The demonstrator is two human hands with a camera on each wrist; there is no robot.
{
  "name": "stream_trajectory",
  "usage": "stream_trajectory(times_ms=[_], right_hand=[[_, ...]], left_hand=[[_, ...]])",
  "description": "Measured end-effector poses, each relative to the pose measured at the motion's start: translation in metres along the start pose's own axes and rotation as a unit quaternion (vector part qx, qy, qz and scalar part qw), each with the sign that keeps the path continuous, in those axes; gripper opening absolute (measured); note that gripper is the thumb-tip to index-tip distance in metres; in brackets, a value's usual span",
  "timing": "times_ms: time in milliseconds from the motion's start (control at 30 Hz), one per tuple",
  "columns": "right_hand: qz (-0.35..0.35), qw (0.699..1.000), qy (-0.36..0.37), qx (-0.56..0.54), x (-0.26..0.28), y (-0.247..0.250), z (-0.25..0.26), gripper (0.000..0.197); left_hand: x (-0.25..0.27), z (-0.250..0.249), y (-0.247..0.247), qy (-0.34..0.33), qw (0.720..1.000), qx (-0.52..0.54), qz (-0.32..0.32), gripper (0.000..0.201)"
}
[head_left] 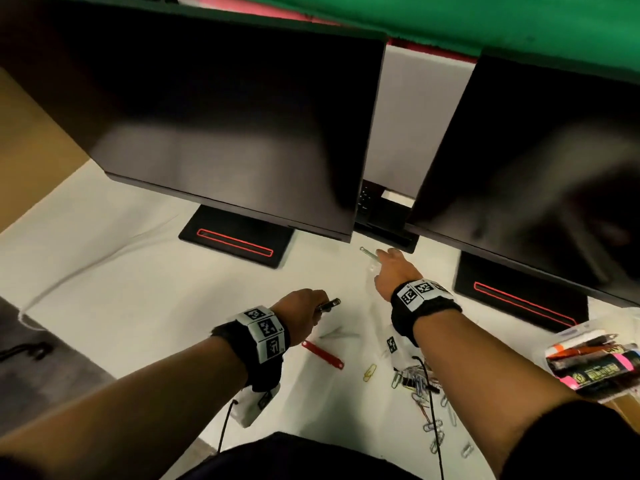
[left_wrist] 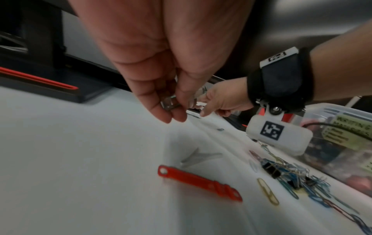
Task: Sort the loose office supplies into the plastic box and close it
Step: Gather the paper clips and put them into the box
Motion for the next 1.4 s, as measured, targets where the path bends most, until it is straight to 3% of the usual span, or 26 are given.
stream_trajectory(times_ms=[167, 300, 500, 567, 733, 967, 1067, 1267, 1400], right_hand=[[0.039, 0.996, 0.018, 0.076, -0.006, -0.022, 0.005, 0.044], [0.025, 0.999, 0.010, 0.036, 0.011, -0.034, 0.002, 0.034], [0.011, 0.997, 0.025, 0.071, 0.050, -0.034, 0.005, 0.024], [0.001, 0.997, 0.042, 0.057, 0.051, -0.034, 0.008, 0.026], [-0.008, 1.000, 0.009, -0.025, 0.046, -0.032, 0.010, 0.033], [0.031, 0.999, -0.002, -0.013, 0.046, -0.029, 0.016, 0.034], [0.059, 0.998, -0.003, -0.026, 0.050, -0.028, 0.017, 0.028], [-0.066, 0.995, -0.024, -0.070, 0.070, 0.015, 0.011, 0.022], [-0.089, 0.991, -0.058, -0.075, 0.099, 0.061, -0.009, 0.024]], left_hand=[[0.003, 0.016, 0.000, 0.027, 0.999, -0.031, 0.003, 0.026], [0.007, 0.012, -0.016, 0.030, 0.995, -0.086, 0.039, 0.030], [0.012, -0.007, -0.044, -0.072, 0.975, -0.209, 0.032, 0.043], [0.012, -0.006, -0.050, -0.082, 0.966, -0.241, 0.035, 0.039], [0.012, 0.005, -0.054, -0.047, 0.966, -0.252, 0.034, 0.031], [0.014, 0.012, -0.053, -0.022, 0.974, -0.224, 0.037, 0.025], [0.011, 0.011, -0.045, -0.005, 0.985, -0.173, -0.001, 0.019], [-0.012, -0.009, -0.044, -0.008, 0.987, -0.160, -0.010, 0.046], [-0.023, -0.025, -0.053, -0.022, 0.973, -0.230, -0.018, 0.035]])
Point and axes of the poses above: each hand's wrist, its own x-axis away from the middle knuckle, its own y-axis out of the back of the hand, z = x × y, the point moved 4 cm from there along -x, towards the middle knuckle, and after that the axes turned 15 degrees about y, right-handed, at the moved point
